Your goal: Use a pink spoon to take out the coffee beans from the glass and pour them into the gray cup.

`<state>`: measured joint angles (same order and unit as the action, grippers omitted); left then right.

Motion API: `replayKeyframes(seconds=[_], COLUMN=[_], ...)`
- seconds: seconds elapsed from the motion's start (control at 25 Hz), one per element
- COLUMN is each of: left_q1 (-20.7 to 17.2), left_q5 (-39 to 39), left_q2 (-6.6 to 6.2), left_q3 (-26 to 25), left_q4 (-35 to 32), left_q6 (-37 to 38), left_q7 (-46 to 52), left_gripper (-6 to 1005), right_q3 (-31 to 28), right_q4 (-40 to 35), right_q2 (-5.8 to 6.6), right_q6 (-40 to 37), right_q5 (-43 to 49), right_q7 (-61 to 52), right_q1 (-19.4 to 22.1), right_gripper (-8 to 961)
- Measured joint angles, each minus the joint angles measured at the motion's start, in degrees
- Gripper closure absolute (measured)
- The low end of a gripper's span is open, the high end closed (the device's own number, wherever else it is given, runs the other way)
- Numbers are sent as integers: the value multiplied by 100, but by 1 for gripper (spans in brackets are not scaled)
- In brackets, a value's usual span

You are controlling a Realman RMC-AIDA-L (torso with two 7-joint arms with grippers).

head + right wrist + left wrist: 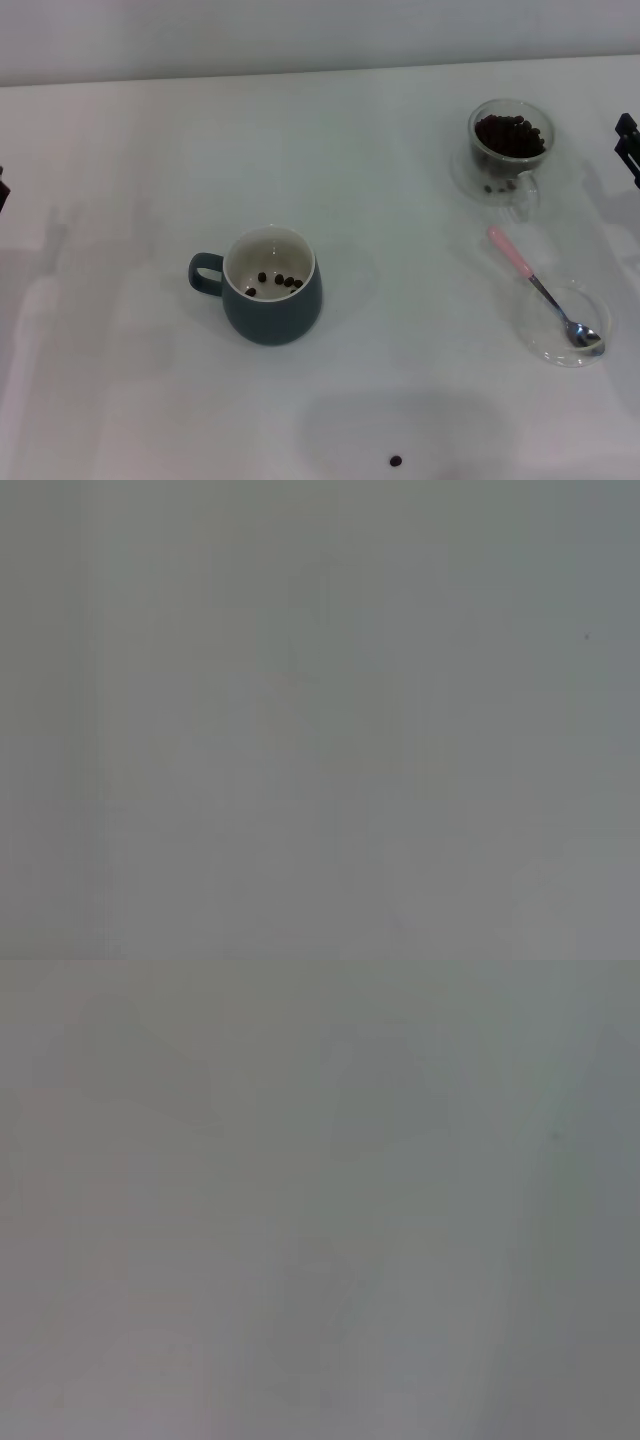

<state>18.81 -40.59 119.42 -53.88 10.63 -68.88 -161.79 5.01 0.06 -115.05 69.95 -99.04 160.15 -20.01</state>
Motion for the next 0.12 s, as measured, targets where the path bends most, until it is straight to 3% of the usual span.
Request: replayKeyframes(seconds=[0.12], left_q1=[18], left_q5=[1], left_q2=[-4], left_q3=[0], left_q4=[1], left_q6=[-23], left_q7=[-1], left_gripper=[224], right_q3=[0], right_q4=[-6], right_q2=[0], right_q6=[16], right_q5=[-9], right_q7=[2], right_q1=[1], right_gripper=[245])
